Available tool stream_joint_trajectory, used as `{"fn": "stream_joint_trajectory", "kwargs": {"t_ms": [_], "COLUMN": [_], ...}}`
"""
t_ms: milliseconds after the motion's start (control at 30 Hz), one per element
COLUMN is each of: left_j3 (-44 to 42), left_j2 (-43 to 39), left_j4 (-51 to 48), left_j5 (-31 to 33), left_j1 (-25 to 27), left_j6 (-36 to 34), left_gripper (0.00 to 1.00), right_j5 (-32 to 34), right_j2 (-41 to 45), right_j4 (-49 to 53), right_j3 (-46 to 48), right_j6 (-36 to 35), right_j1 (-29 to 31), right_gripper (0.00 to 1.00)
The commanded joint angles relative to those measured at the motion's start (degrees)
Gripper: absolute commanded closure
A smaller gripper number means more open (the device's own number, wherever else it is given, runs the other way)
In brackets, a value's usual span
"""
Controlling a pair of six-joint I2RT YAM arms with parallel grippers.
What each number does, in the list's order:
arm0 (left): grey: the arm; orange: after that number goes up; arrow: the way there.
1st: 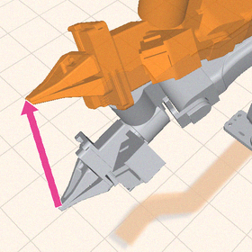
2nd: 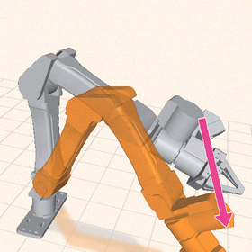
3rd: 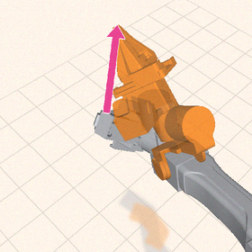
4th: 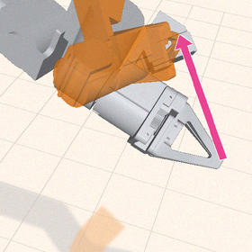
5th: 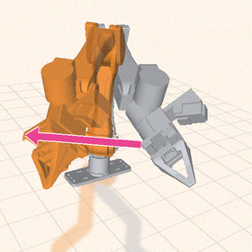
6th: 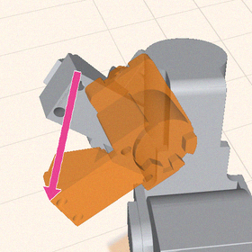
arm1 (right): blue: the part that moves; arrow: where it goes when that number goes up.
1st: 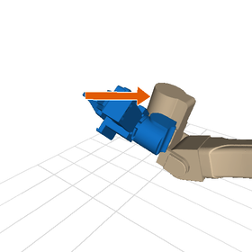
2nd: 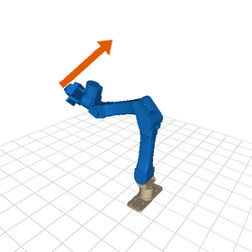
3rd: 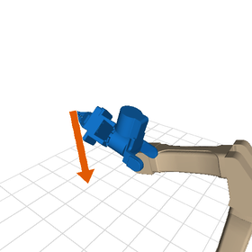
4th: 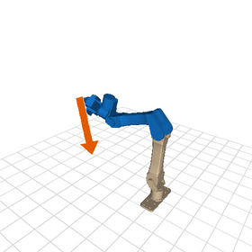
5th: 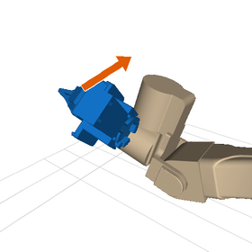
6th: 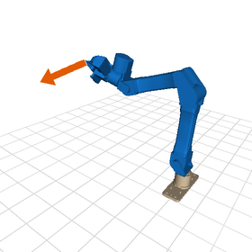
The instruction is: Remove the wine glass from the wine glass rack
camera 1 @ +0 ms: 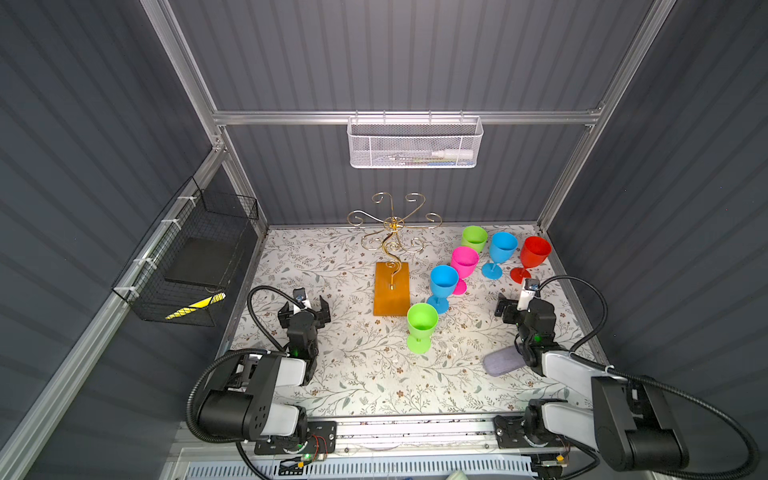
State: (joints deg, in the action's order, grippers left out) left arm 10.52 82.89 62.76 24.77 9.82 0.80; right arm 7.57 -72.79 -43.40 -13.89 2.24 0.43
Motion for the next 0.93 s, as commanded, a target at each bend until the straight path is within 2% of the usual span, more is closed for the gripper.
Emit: {"fn": "stream_joint_trajectory", "kwargs": {"t_ms": [0,167,200,233,300,467,567,700,833,900], "left_j3": [1.4,3.3,3.5,3.6,5.5,9.0,9.2,10.3,9.9,10.5], "left_j2": [3.0,16.0,18.4,18.0,15.0,15.4,16.1,15.9,15.9,16.0], "left_j4": [5.5,16.5,19.9,19.1,10.0,4.2,5.3,3.0,3.6,2.7], "left_j5": [-1.6,-3.0,-3.2,-3.2,-2.6,-2.8,-2.3,-2.1,-2.1,-1.4], "left_j1": [-0.6,-0.6,-0.6,-0.6,-0.6,-0.7,-0.7,-0.7,-0.7,-0.7], "left_j6": [-1.6,-3.8,-4.9,-4.6,-3.2,-3.5,-3.7,-3.5,-3.5,-3.1], "left_gripper": [0.00,0.00,0.00,0.00,0.01,0.01,0.00,0.00,0.01,0.00], "right_j5": [-3.8,-5.9,-5.4,-4.9,-4.2,-1.5,-1.0,-1.0,-1.4,-2.1], "right_j2": [-4.2,-11.8,-11.2,-10.7,-10.8,-11.0,-10.2,-10.5,-10.4,-10.8], "right_j4": [-15.4,-26.9,-25.7,-23.9,-22.5,-19.4,-12.6,-19.1,-12.2,-14.8], "right_j3": [-0.1,1.9,1.8,1.4,0.5,-1.4,-4.1,-1.0,-4.5,-3.5], "right_j6": [-1.4,-1.5,-1.3,-1.0,-0.8,0.1,0.6,0.5,0.9,0.4], "right_j1": [-1.2,-1.8,-1.8,-1.9,-1.8,-1.8,-1.9,-1.9,-2.2,-2.3], "right_gripper": [0.01,0.01,0.01,0.01,0.01,0.01,0.01,0.01,0.01,0.01]}}
